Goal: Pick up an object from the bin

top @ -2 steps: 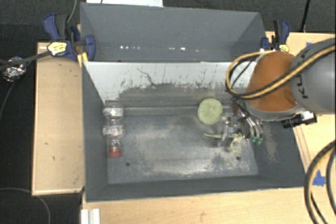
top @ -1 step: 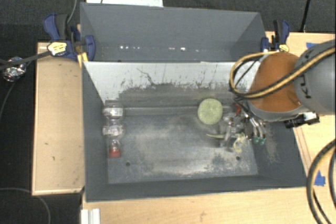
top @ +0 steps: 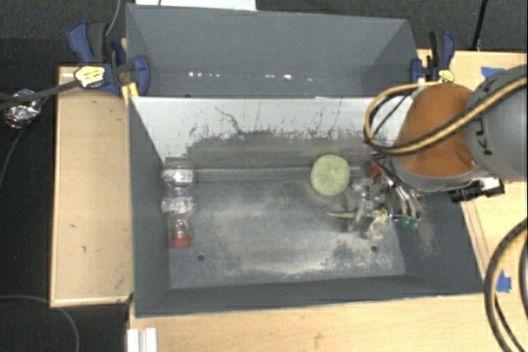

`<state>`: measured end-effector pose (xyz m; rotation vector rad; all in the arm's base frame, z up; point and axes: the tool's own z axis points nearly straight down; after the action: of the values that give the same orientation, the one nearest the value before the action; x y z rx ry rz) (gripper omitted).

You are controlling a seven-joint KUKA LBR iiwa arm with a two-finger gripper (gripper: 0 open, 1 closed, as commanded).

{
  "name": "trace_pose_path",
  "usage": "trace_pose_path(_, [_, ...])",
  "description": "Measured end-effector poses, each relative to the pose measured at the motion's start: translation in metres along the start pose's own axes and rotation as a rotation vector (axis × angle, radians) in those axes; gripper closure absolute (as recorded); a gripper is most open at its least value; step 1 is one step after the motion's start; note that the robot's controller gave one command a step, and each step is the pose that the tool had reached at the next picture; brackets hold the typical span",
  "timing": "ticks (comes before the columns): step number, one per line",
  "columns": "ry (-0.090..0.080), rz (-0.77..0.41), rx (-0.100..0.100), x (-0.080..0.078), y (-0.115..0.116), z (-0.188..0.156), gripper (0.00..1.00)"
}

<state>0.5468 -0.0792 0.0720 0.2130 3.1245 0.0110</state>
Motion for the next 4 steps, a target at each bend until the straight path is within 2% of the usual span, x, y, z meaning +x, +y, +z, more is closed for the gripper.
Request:
trace_pose_path(2, [-0.005,-0.052,0.001,-0.001,0.001,-0.021,1.0])
trace_pose_path(3, [-0.004,-0.059,0.001,-0.001,0.003,-0.074,1.0])
trace_pose_path(4, [-0.004,-0.059,0.001,-0.001,0.003,-0.074,1.0])
